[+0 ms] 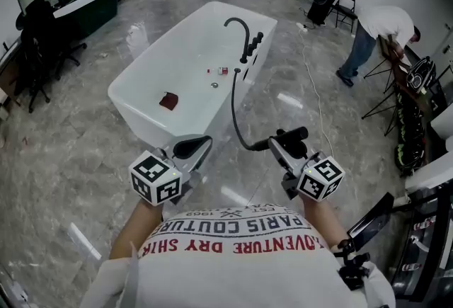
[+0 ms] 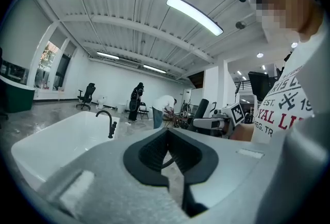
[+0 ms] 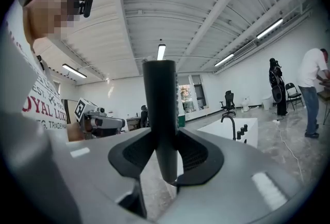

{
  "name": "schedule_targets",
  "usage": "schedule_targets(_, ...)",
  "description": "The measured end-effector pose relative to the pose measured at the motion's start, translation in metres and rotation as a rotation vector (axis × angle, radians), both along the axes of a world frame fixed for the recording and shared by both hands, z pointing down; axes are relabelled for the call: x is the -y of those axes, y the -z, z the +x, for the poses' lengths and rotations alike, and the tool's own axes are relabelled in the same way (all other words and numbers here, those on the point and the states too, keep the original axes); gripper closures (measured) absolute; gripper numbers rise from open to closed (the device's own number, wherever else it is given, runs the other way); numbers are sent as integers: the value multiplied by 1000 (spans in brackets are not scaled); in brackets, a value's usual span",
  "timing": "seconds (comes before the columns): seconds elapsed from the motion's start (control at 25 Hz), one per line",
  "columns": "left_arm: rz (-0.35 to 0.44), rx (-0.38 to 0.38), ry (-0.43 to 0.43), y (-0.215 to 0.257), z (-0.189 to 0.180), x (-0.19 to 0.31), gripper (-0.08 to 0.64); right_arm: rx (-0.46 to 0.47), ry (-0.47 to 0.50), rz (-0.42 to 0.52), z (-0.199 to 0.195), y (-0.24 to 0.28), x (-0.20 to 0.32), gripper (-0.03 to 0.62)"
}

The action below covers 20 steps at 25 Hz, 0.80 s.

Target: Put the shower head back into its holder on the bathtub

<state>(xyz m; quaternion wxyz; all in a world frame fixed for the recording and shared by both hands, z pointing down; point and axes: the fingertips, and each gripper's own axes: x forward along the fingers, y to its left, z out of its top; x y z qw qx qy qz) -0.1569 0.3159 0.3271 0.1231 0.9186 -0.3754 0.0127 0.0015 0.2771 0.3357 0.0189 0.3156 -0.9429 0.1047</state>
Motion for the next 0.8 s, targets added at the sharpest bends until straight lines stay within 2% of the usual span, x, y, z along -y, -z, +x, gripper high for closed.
schedule_targets(0.32,-18,-13,-35,-11,-5,1,557,15,-34,-16,-3,-6,-5,457)
schedule_targets(0.48,-23,-22,-48,-11,3,3,557,32,-60,-23,10,1,-3,457)
schedule_targets(0.8,-84,-20,-95,-36,19,15,557,67,-107,-46,27,-5,8,456)
